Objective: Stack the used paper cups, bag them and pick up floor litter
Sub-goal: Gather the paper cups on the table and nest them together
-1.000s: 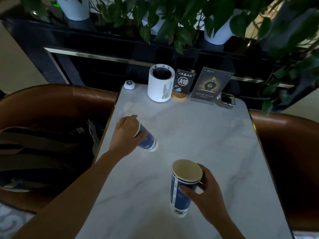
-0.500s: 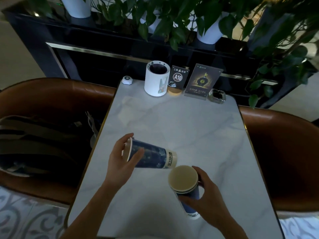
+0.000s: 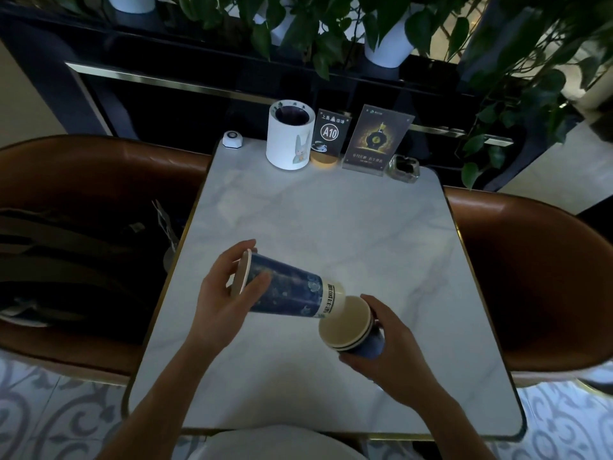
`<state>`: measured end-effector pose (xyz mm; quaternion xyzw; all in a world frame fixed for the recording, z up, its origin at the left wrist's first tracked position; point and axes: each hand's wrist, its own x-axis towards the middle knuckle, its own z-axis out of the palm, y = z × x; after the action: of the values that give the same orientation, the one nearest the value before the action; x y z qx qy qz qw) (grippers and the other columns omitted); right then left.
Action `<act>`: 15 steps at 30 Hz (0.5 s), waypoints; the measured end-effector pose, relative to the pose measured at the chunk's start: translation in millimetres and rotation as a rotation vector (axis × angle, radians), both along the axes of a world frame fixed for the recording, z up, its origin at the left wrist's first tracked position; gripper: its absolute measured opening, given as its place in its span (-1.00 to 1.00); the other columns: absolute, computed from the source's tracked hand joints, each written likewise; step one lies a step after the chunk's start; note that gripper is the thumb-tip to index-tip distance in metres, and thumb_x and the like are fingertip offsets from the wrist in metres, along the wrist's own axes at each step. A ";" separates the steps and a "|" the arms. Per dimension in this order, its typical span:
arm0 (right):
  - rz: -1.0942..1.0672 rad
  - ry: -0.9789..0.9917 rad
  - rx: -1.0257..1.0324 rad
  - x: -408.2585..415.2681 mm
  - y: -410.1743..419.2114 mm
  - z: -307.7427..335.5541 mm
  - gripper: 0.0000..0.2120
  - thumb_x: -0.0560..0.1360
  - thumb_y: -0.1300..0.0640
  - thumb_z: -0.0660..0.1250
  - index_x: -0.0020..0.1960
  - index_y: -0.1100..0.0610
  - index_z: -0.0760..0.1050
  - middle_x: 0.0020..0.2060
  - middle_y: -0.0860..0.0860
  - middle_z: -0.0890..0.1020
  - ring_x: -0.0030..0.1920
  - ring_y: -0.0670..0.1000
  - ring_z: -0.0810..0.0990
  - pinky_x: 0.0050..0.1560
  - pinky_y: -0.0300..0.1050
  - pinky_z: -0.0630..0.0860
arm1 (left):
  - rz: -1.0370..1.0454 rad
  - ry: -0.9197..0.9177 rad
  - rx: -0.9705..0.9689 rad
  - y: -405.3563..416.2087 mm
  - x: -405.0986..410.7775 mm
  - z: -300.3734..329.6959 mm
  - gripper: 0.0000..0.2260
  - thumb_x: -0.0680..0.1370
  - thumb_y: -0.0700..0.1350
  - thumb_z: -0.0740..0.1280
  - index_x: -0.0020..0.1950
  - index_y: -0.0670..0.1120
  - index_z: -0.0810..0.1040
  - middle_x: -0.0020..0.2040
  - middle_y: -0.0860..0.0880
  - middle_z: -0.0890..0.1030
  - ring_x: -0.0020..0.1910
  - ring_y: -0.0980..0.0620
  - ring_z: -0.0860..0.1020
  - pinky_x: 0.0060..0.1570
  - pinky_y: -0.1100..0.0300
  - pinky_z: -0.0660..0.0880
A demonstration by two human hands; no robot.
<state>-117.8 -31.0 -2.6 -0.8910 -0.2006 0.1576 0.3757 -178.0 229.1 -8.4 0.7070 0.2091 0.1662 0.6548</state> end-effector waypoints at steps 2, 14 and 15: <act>0.031 0.003 -0.036 0.0 4.0 3.3 -0.35 0.26 -0.01 0.57 0.18 -0.37 0.31 0.09 -0.40 0.45 0.10 -0.42 0.45 0.04 -0.58 0.34 | -0.041 -0.006 -0.012 -0.8 -1.7 0.7 -0.55 0.47 0.07 0.42 0.34 0.03 0.49 0.23 0.05 0.57 0.19 0.09 0.57 -0.06 0.10 0.67; 0.123 -0.036 0.048 -2.1 16.6 26.1 -0.27 0.26 0.07 0.57 0.11 -0.54 0.25 0.10 -0.30 0.50 0.14 -0.22 0.53 0.03 -0.38 0.51 | -0.250 -0.003 -0.001 -14.4 -9.7 -11.1 -0.40 0.38 0.16 0.43 0.39 0.07 0.43 0.31 0.11 0.53 0.27 0.04 0.55 0.01 0.18 0.64; 0.127 -0.021 0.051 -1.9 15.7 24.7 -0.24 0.26 0.07 0.57 0.12 -0.55 0.24 0.12 -0.30 0.50 0.14 -0.24 0.53 0.03 -0.40 0.50 | -0.273 0.010 0.008 -13.7 -10.2 -12.6 -0.37 0.37 0.16 0.44 0.41 0.08 0.41 0.33 0.13 0.52 0.29 0.08 0.54 0.04 0.19 0.64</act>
<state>-119.8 -15.4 22.2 -0.8683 -0.2645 0.1666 0.3853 -188.2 215.4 -21.0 0.7325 0.1136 0.0727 0.6673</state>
